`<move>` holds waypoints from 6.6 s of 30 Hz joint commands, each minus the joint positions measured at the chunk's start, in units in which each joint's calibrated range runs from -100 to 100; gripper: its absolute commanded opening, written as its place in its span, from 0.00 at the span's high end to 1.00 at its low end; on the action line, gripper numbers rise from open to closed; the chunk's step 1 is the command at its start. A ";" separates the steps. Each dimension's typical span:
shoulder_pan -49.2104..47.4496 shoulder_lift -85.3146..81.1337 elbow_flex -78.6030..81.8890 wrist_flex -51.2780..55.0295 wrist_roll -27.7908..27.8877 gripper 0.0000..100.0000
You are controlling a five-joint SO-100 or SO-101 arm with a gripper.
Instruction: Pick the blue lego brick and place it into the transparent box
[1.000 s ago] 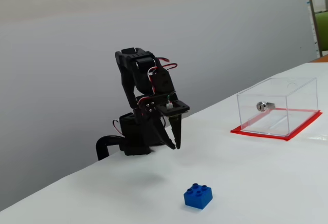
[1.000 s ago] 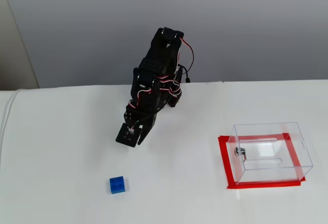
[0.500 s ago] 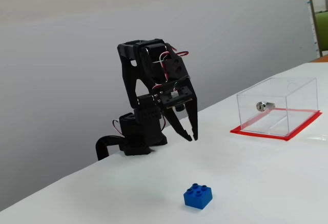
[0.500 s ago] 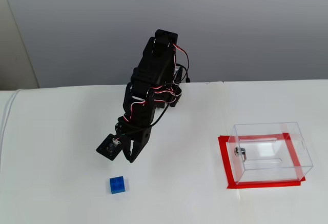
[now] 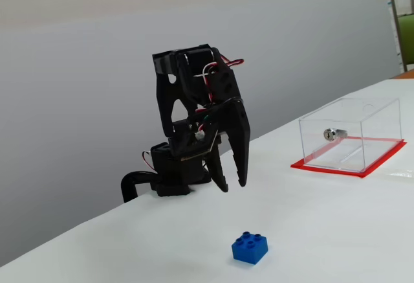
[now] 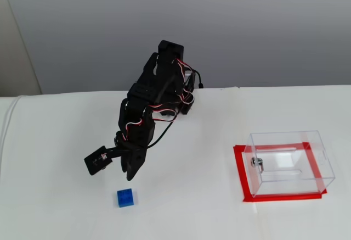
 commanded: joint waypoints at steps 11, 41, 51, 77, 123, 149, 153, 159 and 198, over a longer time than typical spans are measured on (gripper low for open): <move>2.42 9.85 -18.22 2.36 -2.16 0.82; 0.65 26.74 -34.40 1.66 -8.53 0.76; -0.61 29.54 -33.50 3.14 -8.06 0.76; -1.05 37.26 -34.13 3.14 -8.11 0.76; -2.68 0.69 -34.04 4.01 8.12 0.88; -39.80 -18.57 -33.50 7.58 29.36 0.88; -50.00 -17.89 -33.50 7.49 30.46 0.88; -65.16 -16.88 -32.41 5.84 30.62 0.88; -93.11 9.00 -30.97 -4.95 30.51 0.87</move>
